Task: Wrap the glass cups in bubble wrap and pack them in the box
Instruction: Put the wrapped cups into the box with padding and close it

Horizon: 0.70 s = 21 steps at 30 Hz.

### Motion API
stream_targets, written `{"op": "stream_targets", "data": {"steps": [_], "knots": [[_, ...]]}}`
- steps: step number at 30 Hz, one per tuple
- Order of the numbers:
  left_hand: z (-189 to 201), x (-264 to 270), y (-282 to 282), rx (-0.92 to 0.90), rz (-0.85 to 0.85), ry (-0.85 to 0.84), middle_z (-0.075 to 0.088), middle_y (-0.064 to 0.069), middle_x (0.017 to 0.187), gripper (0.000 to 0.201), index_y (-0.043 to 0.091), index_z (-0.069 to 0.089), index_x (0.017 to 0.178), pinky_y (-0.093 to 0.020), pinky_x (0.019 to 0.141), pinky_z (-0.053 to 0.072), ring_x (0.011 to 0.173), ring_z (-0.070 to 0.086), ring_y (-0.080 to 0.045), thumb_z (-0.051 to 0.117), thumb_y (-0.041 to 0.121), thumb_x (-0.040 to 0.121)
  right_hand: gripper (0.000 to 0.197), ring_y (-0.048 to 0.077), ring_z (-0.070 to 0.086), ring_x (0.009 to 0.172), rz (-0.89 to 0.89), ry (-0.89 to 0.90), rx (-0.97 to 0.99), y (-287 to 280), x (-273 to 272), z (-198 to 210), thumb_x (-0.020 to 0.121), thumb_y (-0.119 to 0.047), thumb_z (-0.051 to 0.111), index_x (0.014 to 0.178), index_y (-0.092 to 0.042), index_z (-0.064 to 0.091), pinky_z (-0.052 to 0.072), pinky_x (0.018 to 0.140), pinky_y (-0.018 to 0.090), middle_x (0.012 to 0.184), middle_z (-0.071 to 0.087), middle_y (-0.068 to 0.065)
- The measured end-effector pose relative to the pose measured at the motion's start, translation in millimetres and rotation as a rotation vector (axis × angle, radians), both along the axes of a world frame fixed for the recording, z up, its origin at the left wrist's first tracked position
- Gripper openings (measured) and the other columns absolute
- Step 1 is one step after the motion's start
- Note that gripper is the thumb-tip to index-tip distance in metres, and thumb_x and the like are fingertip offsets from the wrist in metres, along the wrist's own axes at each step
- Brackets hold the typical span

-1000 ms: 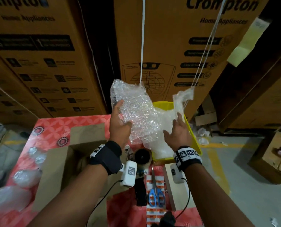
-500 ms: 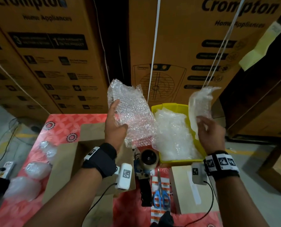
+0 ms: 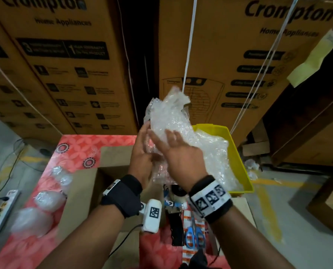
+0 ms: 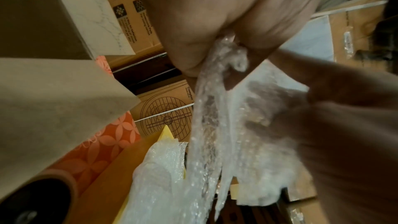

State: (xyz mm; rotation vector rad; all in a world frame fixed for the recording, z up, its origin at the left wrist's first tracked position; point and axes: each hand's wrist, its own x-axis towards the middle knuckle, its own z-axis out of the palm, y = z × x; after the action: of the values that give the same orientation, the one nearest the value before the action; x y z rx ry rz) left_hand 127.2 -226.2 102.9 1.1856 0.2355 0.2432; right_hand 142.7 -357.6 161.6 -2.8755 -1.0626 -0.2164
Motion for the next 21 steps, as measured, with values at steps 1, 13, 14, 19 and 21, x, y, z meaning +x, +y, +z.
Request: {"op": "stream_targets", "data": {"steps": [1,13,14,19,21], "knots": [[0.1,-2.8,5.3,-0.064,0.015,-0.019,0.044,0.009,0.165,0.083,0.043,0.051,0.153,-0.055,0.11,0.052,0.147,0.05,-0.023,0.047,-0.014,0.093,0.087,0.039,0.034,0.154,0.027,0.058,-0.007,13.0,-8.1,-3.0,0.095,-0.014,0.036,0.166,-0.036,-0.009,0.058,0.096,0.049,0.169,0.028,0.019],[-7.5,-63.7,110.2,0.12,0.151,0.055,0.06,0.024,0.139,0.084,0.033,0.039,0.154,-0.031,0.097,0.056,0.121,0.062,0.003,0.064,-0.018,0.092,0.018,0.02,0.053,0.138,-0.1,0.337,0.901,49.7,18.0,-24.0,0.095,-0.035,0.069,0.113,-0.034,0.067,0.047,0.103,0.03,0.145,0.059,0.003],[-7.1,-71.0,117.8,0.138,0.137,0.039,0.064,0.027,0.13,0.078,0.027,0.037,0.149,-0.028,0.091,0.059,0.118,0.064,0.002,0.061,-0.02,0.092,0.019,0.02,0.039,0.15,-0.088,0.461,0.883,58.0,19.7,-30.4,0.094,-0.041,0.073,0.111,-0.036,0.066,0.04,0.111,0.034,0.157,0.046,0.004],[-13.7,-105.8,147.6,0.274,0.043,0.057,0.063,0.02,0.129,0.047,0.017,0.055,0.123,-0.035,0.091,0.055,0.126,0.057,-0.007,0.06,-0.017,0.092,0.061,0.008,0.037,0.15,0.015,1.075,0.898,101.7,-11.1,-55.5,0.087,-0.036,0.085,0.14,-0.054,0.059,0.035,0.122,0.047,0.159,0.045,-0.02],[-26.6,-119.6,160.9,0.319,0.001,0.127,0.057,0.017,0.142,0.055,0.024,0.064,0.126,-0.046,0.099,0.053,0.139,0.048,-0.015,0.062,-0.018,0.09,0.065,-0.001,0.044,0.143,-0.003,1.02,0.898,114.1,-21.8,-74.2,0.088,-0.017,0.085,0.142,-0.045,0.061,0.038,0.121,0.036,0.155,0.052,-0.018]]}}
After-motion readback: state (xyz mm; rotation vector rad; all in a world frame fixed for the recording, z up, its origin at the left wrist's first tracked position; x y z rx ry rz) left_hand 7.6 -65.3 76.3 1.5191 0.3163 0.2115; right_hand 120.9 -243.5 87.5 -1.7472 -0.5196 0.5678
